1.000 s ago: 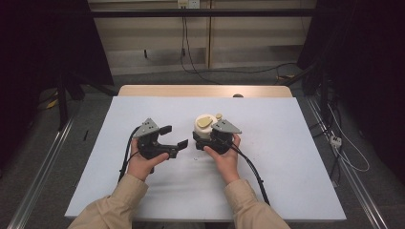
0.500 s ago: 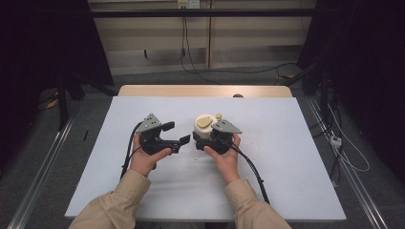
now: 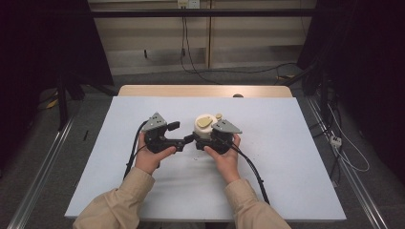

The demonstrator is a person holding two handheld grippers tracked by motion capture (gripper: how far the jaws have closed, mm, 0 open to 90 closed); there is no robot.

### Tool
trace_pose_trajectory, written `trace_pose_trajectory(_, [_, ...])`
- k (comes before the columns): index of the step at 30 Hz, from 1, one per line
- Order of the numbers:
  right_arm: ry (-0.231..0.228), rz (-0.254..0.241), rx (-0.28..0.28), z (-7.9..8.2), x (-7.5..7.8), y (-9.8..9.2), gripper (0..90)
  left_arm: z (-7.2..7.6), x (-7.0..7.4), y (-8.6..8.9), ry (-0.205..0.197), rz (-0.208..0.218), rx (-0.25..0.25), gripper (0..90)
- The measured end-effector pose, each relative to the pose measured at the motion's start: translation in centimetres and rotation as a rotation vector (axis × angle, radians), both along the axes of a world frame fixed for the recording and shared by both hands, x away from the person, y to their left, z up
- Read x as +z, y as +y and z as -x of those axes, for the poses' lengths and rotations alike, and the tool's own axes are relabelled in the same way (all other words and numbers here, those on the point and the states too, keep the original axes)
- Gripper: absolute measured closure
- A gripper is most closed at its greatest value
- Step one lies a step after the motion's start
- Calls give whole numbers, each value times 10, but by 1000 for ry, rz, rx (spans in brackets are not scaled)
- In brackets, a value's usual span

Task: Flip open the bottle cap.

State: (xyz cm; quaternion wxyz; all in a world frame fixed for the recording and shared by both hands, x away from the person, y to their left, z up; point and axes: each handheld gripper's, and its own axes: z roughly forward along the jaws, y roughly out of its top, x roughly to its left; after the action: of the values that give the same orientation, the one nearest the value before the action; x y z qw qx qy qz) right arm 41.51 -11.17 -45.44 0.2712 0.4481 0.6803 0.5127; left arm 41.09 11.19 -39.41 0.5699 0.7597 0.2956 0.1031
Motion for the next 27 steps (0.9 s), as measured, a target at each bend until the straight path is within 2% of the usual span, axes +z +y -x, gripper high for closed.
trace_pose_trajectory(5, [-1,0,0,0,0,0,57,-1,1,-3,-5,-8,7,244])
trace_pose_trajectory(6, [-1,1,0,0,0,0,57,-1,2,-4,-11,-7,-8,290])
trace_pose_trajectory(9, [0,0,1,0,0,0,57,-1,2,-5,-16,-12,-5,327])
trace_pose_trajectory(12, [-2,-1,-1,0,0,0,56,-3,3,-6,-11,-22,13,419])
trace_pose_trajectory(15, [-3,-1,-1,0,-1,0,57,-5,3,-6,4,-12,6,513])
trace_pose_trajectory(16, [-3,-3,0,0,-1,0,56,-5,3,-6,2,-21,-3,513])
trace_pose_trajectory(19, [-6,1,-1,0,-1,0,56,-6,3,-8,9,-45,-26,649])
trace_pose_trajectory(24, [-6,1,-1,0,-1,0,56,-6,4,-11,13,-62,-32,698])
trace_pose_trajectory(27, [-5,2,-1,1,-1,0,56,-6,4,-12,15,-67,-34,780])
